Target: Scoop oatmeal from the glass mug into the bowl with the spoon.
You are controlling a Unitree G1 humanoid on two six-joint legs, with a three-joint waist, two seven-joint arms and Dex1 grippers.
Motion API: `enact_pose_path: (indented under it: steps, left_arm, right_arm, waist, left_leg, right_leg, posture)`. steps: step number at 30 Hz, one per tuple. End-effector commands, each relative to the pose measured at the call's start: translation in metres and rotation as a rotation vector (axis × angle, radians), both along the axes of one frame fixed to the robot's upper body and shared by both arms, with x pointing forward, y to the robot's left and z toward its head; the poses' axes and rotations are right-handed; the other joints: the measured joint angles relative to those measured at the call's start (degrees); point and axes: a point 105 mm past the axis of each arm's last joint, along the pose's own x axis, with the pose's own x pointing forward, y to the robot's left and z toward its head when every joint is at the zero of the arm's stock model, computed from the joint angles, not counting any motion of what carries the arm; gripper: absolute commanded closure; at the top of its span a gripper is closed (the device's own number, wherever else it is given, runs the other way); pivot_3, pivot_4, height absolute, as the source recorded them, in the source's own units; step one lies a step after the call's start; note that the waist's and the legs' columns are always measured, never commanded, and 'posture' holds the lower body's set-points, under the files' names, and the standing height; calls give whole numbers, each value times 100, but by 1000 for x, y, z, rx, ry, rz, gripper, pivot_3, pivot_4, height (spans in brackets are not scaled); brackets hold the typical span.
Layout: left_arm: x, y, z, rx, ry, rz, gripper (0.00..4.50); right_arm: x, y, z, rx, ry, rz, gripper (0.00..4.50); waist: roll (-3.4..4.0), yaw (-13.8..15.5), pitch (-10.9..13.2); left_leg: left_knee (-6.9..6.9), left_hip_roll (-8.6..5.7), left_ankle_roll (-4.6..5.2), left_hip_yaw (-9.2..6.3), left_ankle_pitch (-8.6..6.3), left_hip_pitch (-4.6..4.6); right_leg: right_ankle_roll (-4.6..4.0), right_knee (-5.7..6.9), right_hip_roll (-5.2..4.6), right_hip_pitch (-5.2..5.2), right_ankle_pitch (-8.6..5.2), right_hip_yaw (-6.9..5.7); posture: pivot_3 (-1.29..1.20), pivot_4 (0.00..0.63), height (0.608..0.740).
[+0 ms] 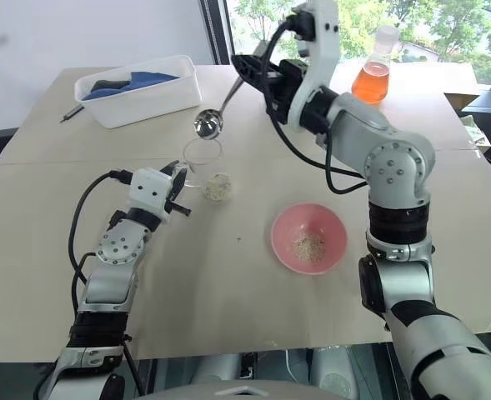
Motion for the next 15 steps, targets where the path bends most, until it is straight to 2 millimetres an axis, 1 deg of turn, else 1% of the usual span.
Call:
enact_pose_path:
  steps: [1,4,5,6,10,15]
  left_arm:
    - [1,-5,6,11,-19,-31,3728]
    - [2,-4,7,5,-21,-33,3728]
    - [2,-3,7,2,-22,-32,4245]
    - [2,-3,7,1,-22,-30,4437]
    - [2,-1,5,3,-17,-22,4437]
    - [3,-1,5,-8,-13,-22,4437]
  right_arm:
    - [-4,10,4,-57,-85,33,4500]
    - [-3,15,-4,-107,-93,47,4500]
    - [-3,16,-6,-118,-94,46,4500]
    - [-3,17,-7,-126,-98,48,4500]
    - [-3,23,-15,-172,-112,51,4500]
    - [-1,24,-22,-219,-126,46,4500]
  waist:
    - [0,-5,0]
    - [0,-7,0]
    - [0,-6,0]
    - [-1,-8,-2]
    - [0,-44,-2]
    - [0,-35,-2]
  left_leg:
    - [0,0,0,0,0,0]
    - [0,0,-2,-1,1,-1]
    - [0,0,-3,-3,2,-2]
    - [0,1,-3,-4,2,-3]
    - [0,1,-8,-3,5,-1]
    - [5,2,-17,-8,10,0]
  right_leg:
    - [0,0,0,0,0,0]
    - [0,0,0,0,0,-3]
    - [0,0,0,0,0,-6]
    - [0,0,0,0,0,-8]
    - [1,1,0,0,0,-8]
    - [1,0,1,0,0,-11]
  posture:
    - [0,150,740]
    - [0,150,740]
    - [0,150,740]
    - [0,150,740]
    - [0,150,740]
    - [0,150,740]
